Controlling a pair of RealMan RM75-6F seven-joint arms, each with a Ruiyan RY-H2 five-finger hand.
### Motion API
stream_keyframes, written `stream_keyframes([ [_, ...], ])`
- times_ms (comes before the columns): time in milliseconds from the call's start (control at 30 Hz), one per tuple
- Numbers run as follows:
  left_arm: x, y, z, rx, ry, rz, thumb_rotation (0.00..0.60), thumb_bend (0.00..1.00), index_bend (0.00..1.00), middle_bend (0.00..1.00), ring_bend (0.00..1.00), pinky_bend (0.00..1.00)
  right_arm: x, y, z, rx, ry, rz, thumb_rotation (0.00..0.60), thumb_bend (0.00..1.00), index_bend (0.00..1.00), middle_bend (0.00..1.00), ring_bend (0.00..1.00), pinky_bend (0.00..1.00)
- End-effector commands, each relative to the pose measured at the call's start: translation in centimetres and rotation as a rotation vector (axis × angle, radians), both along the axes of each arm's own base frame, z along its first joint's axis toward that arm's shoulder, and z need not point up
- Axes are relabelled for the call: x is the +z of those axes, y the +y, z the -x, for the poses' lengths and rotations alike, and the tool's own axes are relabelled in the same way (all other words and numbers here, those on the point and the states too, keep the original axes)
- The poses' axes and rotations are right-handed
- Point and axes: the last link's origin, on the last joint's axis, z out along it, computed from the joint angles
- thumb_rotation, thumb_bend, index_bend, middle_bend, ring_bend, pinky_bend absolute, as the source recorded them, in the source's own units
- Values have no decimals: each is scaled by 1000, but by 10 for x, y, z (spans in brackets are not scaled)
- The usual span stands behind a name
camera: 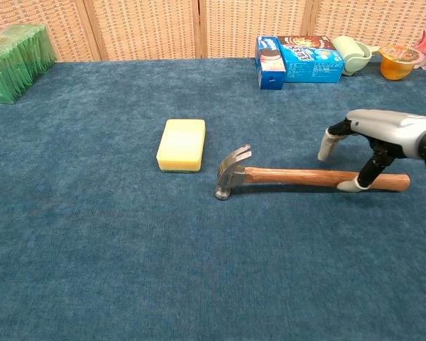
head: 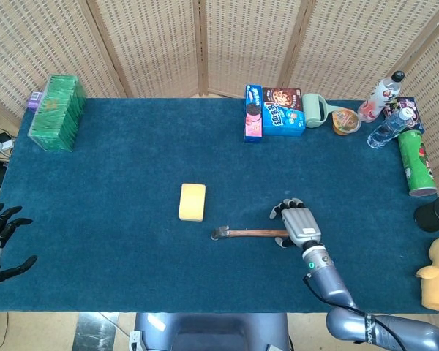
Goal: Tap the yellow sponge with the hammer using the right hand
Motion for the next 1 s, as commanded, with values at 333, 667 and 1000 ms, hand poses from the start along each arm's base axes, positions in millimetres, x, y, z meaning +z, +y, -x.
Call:
stream_keyframes([
  [333,12,-7,19,35,-17,-29,600,210,285,160,58,103,-21,1,-15,-11,-19,-3,600,326,437,366,284,157],
  [667,31,-22,36,77,-23,-82,600,210,284,160,59,102,-35,-5,-31,2,-61,31,600,332,636,661,655,536],
  [1000,40,-34,50,111,-32,-110,600,210,285,160,59,103,-32,-7,-46,35,-171,86,600,331,809,913,1000,956],
])
